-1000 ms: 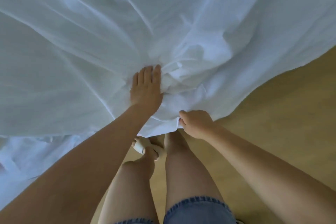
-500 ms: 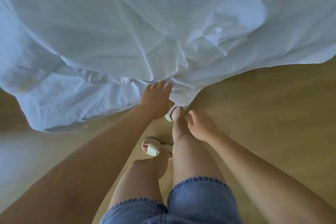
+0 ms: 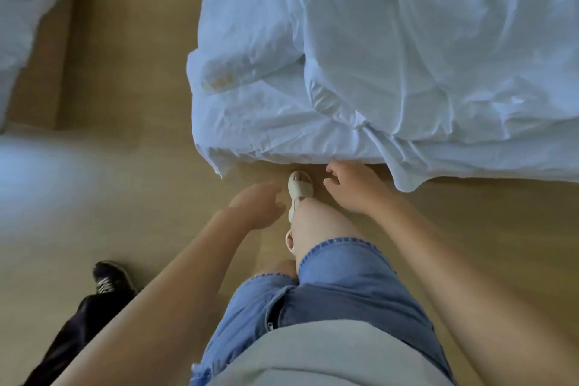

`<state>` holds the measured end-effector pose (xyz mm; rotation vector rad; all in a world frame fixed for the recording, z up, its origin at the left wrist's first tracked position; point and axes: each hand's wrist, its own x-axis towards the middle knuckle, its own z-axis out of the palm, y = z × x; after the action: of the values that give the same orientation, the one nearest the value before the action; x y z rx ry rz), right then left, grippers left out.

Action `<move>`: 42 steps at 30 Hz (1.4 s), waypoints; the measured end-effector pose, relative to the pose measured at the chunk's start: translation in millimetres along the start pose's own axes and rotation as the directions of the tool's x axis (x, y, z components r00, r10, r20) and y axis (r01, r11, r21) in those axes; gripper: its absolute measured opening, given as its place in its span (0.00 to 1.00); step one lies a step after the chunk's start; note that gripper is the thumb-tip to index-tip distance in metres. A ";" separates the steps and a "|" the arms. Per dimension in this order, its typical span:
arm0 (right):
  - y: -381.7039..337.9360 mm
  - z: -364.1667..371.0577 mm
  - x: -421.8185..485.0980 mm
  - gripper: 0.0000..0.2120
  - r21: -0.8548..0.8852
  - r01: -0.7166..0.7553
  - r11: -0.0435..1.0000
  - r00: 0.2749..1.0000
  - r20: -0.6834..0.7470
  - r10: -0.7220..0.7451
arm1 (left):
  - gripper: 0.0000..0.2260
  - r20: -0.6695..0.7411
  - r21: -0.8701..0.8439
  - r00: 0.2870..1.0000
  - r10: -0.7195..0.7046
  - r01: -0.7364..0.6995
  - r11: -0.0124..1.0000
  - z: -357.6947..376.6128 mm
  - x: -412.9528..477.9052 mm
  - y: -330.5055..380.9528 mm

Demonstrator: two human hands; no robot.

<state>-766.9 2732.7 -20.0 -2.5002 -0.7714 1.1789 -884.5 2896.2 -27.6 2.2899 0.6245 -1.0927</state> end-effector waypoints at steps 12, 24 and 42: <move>-123.0 -24.8 107.8 0.13 -0.182 0.163 0.970 0.973 0.190 -0.128 | 0.19 -0.002 -0.170 0.986 -0.167 0.164 0.972 -154.2 34.2 -115.7; -302.7 -42.6 285.2 0.18 -0.166 0.078 0.983 0.991 0.116 -0.059 | 0.17 0.131 -0.042 0.990 0.047 -0.042 0.998 -327.3 115.4 -279.9; -459.4 -129.1 460.3 0.17 0.020 -0.213 0.977 0.976 0.048 0.212 | 0.16 0.196 -0.060 0.948 0.252 -0.245 0.968 -566.3 216.7 -336.4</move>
<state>-584.8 3370.3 -21.6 -2.5941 -0.5051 1.3102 -645.3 3545.5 16.7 2.1230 0.2641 -1.1602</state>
